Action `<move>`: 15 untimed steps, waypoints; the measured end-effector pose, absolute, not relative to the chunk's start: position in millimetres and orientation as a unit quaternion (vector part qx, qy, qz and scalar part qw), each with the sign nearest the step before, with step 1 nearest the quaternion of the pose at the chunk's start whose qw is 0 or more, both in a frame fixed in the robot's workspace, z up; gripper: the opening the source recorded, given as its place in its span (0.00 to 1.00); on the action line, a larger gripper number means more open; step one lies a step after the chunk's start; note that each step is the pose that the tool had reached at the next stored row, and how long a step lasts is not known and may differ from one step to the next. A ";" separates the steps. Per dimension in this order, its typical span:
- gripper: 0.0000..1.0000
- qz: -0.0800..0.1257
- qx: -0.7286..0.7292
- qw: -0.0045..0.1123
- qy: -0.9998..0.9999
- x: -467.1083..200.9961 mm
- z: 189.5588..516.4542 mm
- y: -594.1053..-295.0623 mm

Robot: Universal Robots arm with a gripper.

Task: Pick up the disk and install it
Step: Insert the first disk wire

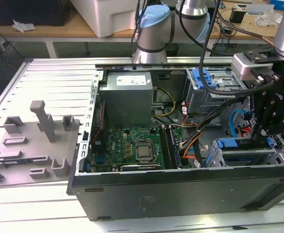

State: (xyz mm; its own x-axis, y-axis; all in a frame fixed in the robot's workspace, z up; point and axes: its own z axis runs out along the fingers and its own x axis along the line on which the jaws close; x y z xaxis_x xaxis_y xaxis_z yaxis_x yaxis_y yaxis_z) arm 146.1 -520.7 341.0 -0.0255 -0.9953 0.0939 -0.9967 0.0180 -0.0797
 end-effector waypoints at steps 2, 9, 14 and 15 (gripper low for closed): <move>0.17 0.060 0.698 0.004 -0.714 146.1 340.9 -520.8; 0.17 0.059 0.698 0.004 -0.714 146.1 342.9 -520.8; 0.17 0.055 0.698 -0.001 -0.714 146.1 345.6 -521.2; 0.17 0.054 0.698 -0.002 -0.714 146.2 345.6 -521.4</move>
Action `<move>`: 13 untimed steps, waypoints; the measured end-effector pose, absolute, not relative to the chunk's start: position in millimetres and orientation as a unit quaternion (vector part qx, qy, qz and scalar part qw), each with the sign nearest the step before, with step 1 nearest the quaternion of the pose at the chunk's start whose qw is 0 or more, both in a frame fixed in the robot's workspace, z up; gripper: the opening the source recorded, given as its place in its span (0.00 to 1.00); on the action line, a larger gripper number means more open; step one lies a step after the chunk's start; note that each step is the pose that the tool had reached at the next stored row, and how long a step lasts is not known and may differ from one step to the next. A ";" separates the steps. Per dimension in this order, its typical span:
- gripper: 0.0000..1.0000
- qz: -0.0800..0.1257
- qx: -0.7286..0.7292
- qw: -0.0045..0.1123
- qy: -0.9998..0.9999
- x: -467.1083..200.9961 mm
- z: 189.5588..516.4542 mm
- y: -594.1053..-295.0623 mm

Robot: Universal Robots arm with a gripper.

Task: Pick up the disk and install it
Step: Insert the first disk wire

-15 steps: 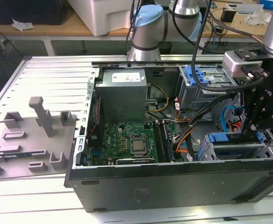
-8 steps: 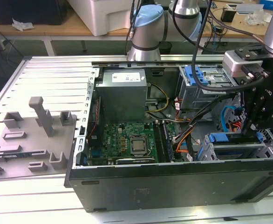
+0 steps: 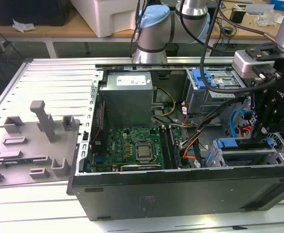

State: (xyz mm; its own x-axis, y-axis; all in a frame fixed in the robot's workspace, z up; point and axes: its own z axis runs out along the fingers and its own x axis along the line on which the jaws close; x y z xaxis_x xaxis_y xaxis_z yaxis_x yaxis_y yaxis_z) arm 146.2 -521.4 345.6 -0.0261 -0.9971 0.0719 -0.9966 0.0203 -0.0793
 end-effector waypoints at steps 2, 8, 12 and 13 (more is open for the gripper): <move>0.17 -0.052 -0.698 0.004 0.714 146.1 345.6 -521.5; 0.17 -0.049 -0.698 0.006 0.715 146.1 345.5 -522.4; 0.17 -0.049 -0.698 0.006 0.715 146.2 345.3 -523.3; 0.17 -0.049 -0.698 0.006 0.715 146.2 345.2 -523.3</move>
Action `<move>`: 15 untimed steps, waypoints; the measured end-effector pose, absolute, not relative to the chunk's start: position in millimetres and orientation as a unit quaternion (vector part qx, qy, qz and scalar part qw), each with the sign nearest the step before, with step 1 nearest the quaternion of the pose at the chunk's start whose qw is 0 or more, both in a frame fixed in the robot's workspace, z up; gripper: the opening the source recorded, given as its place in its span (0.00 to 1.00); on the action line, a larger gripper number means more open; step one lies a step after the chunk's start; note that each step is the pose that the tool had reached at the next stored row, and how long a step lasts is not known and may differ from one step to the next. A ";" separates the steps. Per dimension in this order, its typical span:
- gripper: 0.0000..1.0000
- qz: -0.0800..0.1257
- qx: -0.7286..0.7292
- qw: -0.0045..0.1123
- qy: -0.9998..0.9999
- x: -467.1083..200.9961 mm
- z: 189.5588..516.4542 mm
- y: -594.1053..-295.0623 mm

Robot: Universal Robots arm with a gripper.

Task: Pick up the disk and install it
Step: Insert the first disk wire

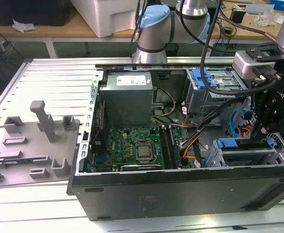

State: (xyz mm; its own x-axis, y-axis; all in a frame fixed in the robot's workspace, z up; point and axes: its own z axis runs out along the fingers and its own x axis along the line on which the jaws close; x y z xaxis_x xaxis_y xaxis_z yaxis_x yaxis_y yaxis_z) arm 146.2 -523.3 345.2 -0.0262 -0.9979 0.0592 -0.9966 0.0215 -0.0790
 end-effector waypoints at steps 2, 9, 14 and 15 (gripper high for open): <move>0.17 -0.049 -0.698 0.006 0.715 146.3 344.7 -523.3; 0.17 -0.049 -0.698 0.006 0.715 146.8 341.8 -523.3; 0.17 -0.049 -0.698 0.006 0.715 146.8 341.0 -523.3; 0.17 -0.049 -0.698 0.006 0.715 146.8 340.8 -523.3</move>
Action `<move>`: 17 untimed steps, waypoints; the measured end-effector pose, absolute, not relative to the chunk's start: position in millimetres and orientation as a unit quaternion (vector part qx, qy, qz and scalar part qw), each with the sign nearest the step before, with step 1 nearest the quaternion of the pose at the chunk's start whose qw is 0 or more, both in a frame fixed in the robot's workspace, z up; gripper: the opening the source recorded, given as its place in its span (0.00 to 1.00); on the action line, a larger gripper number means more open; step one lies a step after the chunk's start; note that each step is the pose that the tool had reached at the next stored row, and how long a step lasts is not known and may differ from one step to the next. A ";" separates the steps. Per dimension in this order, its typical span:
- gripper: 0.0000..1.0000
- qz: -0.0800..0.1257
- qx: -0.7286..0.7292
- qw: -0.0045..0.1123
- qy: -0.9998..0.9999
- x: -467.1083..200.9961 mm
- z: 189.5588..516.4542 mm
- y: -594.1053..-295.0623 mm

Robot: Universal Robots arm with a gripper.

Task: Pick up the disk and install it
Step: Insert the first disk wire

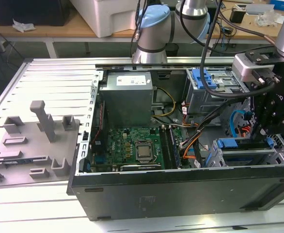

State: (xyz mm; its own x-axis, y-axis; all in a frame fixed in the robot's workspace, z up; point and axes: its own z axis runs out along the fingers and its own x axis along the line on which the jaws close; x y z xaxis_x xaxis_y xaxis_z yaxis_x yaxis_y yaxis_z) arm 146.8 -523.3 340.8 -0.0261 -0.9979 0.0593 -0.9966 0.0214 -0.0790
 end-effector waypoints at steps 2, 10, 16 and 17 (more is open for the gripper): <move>0.17 -0.049 -0.698 0.006 0.715 146.8 340.4 -523.3; 0.17 -0.049 -0.698 0.006 0.715 146.8 338.1 -523.4; 0.17 -0.049 -0.698 0.006 0.715 146.8 336.3 -523.7; 0.17 -0.049 -0.698 0.006 0.715 146.8 336.1 -523.7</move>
